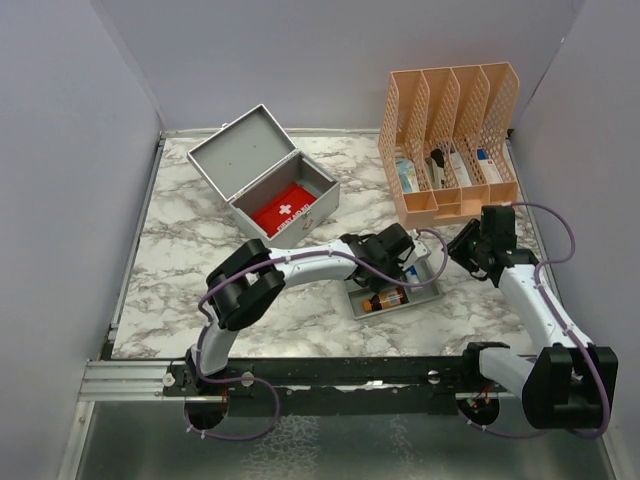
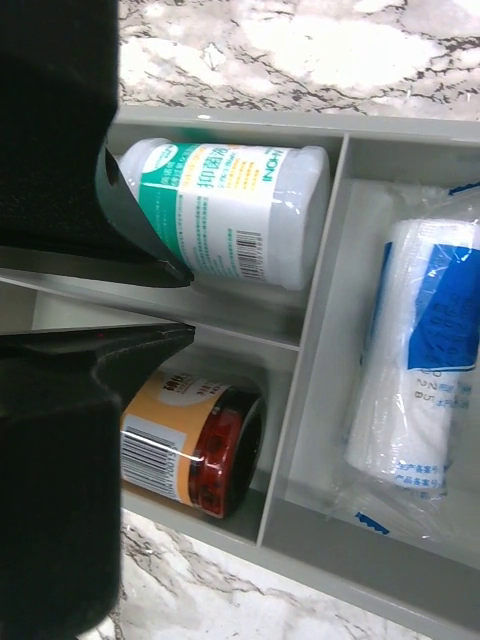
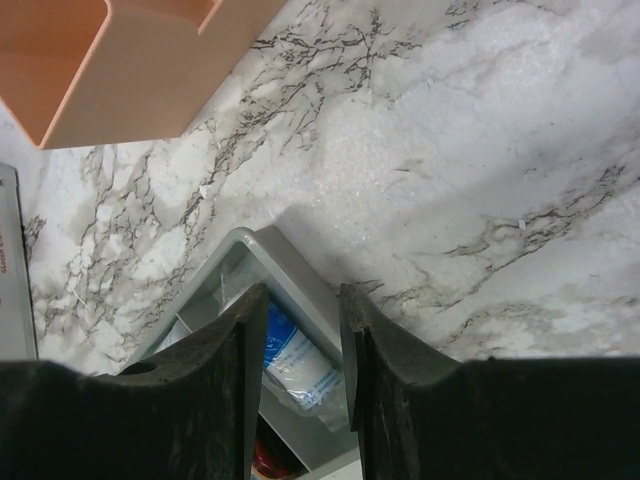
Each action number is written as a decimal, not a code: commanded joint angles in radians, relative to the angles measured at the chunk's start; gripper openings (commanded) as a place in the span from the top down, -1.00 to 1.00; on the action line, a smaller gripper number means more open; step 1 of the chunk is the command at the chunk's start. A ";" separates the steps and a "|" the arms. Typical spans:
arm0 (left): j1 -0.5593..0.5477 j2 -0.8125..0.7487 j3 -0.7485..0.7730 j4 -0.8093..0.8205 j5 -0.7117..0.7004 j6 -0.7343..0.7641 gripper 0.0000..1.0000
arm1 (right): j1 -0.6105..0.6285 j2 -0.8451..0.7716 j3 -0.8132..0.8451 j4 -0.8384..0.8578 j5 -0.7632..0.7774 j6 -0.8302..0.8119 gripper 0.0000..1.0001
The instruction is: Organize the medicine kit
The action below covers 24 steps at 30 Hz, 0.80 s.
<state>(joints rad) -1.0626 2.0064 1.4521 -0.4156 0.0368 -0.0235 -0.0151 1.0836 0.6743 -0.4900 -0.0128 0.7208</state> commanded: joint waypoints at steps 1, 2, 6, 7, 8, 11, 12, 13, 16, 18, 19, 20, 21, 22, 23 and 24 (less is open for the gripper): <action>-0.004 0.037 0.036 -0.014 0.033 0.018 0.52 | -0.006 -0.029 0.025 -0.030 -0.005 -0.006 0.31; -0.005 0.041 0.036 -0.014 0.036 0.014 0.51 | -0.006 -0.031 0.026 -0.031 -0.004 -0.006 0.31; -0.005 0.060 0.049 -0.014 0.046 -0.001 0.52 | -0.006 -0.042 0.023 -0.032 -0.007 -0.002 0.31; -0.005 0.065 0.052 -0.014 0.045 -0.001 0.53 | -0.007 -0.042 0.024 -0.032 -0.009 -0.001 0.31; -0.005 0.069 0.054 -0.015 0.044 -0.002 0.56 | -0.007 -0.041 0.025 -0.033 -0.009 -0.001 0.31; -0.005 0.077 0.056 -0.014 0.029 -0.006 0.74 | -0.007 -0.039 0.031 -0.038 -0.008 -0.001 0.31; -0.005 0.076 0.056 -0.014 0.023 -0.006 0.81 | -0.007 -0.039 0.033 -0.040 -0.008 -0.003 0.31; -0.005 0.074 0.054 -0.014 0.017 -0.004 0.90 | -0.006 -0.039 0.035 -0.042 -0.005 -0.004 0.31; -0.005 0.057 0.052 -0.014 0.010 0.004 1.00 | -0.006 -0.045 0.038 -0.046 0.000 -0.003 0.31; -0.005 0.034 0.045 -0.013 0.017 0.007 1.00 | -0.006 -0.049 0.039 -0.049 0.002 -0.003 0.31; -0.005 0.020 0.041 -0.014 0.019 0.007 1.00 | -0.006 -0.051 0.042 -0.052 0.004 -0.003 0.31; -0.005 0.005 0.037 -0.014 0.023 0.008 1.00 | -0.006 -0.056 0.044 -0.056 0.004 -0.004 0.31; -0.005 -0.011 0.033 -0.014 0.027 0.009 1.00 | -0.006 -0.059 0.046 -0.060 0.007 -0.004 0.31; -0.005 -0.026 0.027 -0.014 0.029 0.010 1.00 | -0.007 -0.062 0.049 -0.062 0.008 -0.006 0.31; -0.005 -0.043 0.020 -0.014 0.029 0.010 1.00 | -0.007 -0.066 0.051 -0.064 0.011 -0.007 0.31; -0.005 -0.060 0.014 -0.015 0.027 0.010 1.00 | -0.006 -0.069 0.054 -0.064 0.012 -0.009 0.31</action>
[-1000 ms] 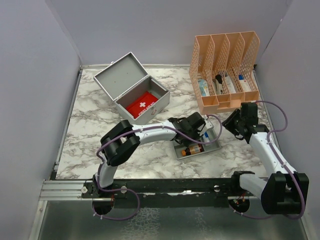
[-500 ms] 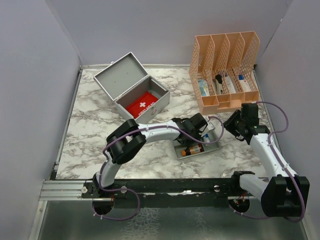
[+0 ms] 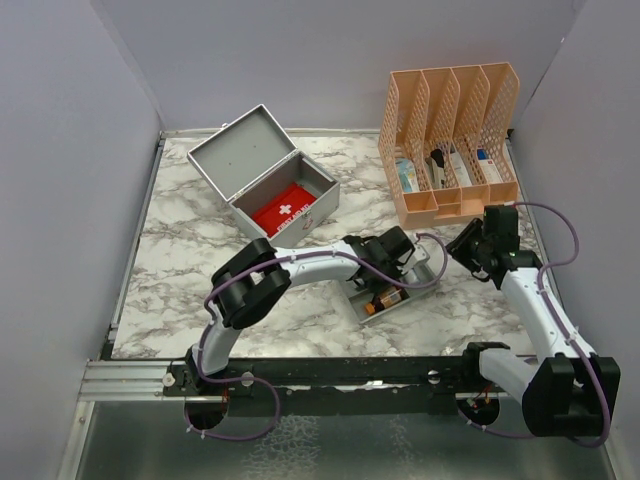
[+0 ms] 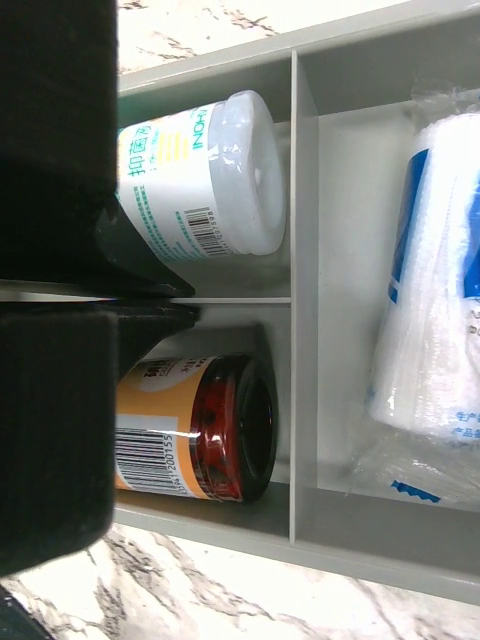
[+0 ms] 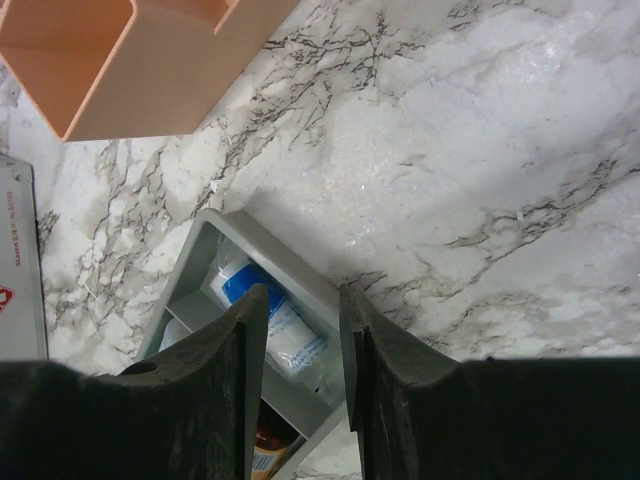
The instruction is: Organize the medicine kit
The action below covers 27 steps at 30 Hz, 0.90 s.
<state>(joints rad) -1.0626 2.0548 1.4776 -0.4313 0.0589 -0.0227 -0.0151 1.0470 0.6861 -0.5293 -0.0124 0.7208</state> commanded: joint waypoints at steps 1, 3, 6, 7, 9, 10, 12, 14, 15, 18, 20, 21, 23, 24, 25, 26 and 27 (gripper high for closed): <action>-0.005 -0.123 -0.018 0.001 -0.001 0.009 1.00 | -0.006 -0.034 0.043 -0.026 0.014 -0.009 0.31; -0.004 -0.153 -0.033 0.003 -0.012 0.006 1.00 | -0.006 -0.037 0.045 -0.027 0.020 -0.009 0.31; -0.003 -0.194 -0.063 0.019 -0.014 -0.005 1.00 | -0.006 -0.035 0.044 -0.028 0.022 -0.011 0.31; -0.001 -0.209 -0.075 0.032 -0.008 -0.012 1.00 | -0.006 -0.034 0.042 -0.028 0.022 -0.011 0.31; 0.001 -0.233 -0.099 0.059 -0.007 -0.024 1.00 | -0.006 -0.032 0.040 -0.026 0.022 -0.009 0.31; 0.001 -0.243 -0.104 0.066 -0.014 -0.027 1.00 | -0.006 -0.030 0.039 -0.026 0.021 -0.008 0.31; 0.004 -0.258 -0.110 0.068 -0.031 -0.031 1.00 | -0.006 -0.031 0.039 -0.026 0.020 -0.006 0.31; 0.008 -0.283 -0.117 0.068 -0.045 -0.031 1.00 | -0.006 -0.031 0.040 -0.027 0.020 -0.005 0.32; 0.011 -0.297 -0.119 0.068 -0.053 -0.031 1.00 | -0.006 -0.032 0.043 -0.029 0.022 -0.005 0.32; 0.024 -0.347 -0.119 0.066 -0.080 -0.022 1.00 | -0.006 -0.035 0.050 -0.033 0.026 -0.003 0.32; 0.041 -0.393 -0.119 0.061 -0.093 -0.016 1.00 | -0.006 -0.038 0.057 -0.036 0.024 -0.002 0.32; 0.053 -0.410 -0.119 0.057 -0.094 -0.016 1.00 | -0.006 -0.040 0.059 -0.037 0.023 -0.002 0.32; 0.076 -0.437 -0.119 0.039 -0.090 -0.010 1.00 | -0.006 -0.043 0.061 -0.037 0.017 -0.002 0.32; 0.087 -0.448 -0.116 0.025 -0.089 -0.005 1.00 | -0.006 -0.044 0.061 -0.035 0.013 -0.002 0.32; 0.096 -0.459 -0.111 0.014 -0.096 -0.003 1.00 | -0.007 -0.044 0.059 -0.033 0.009 -0.002 0.32; 0.108 -0.469 -0.107 0.005 -0.101 0.000 1.00 | -0.007 -0.044 0.057 -0.030 0.005 -0.001 0.32; 0.122 -0.481 -0.104 -0.001 -0.104 0.005 1.00 | -0.007 -0.043 0.054 -0.027 0.001 0.001 0.32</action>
<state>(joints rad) -0.9810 1.6539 1.3407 -0.4408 0.0006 -0.0372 -0.0151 1.0264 0.7139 -0.5606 -0.0097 0.7208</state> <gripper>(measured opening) 0.030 0.342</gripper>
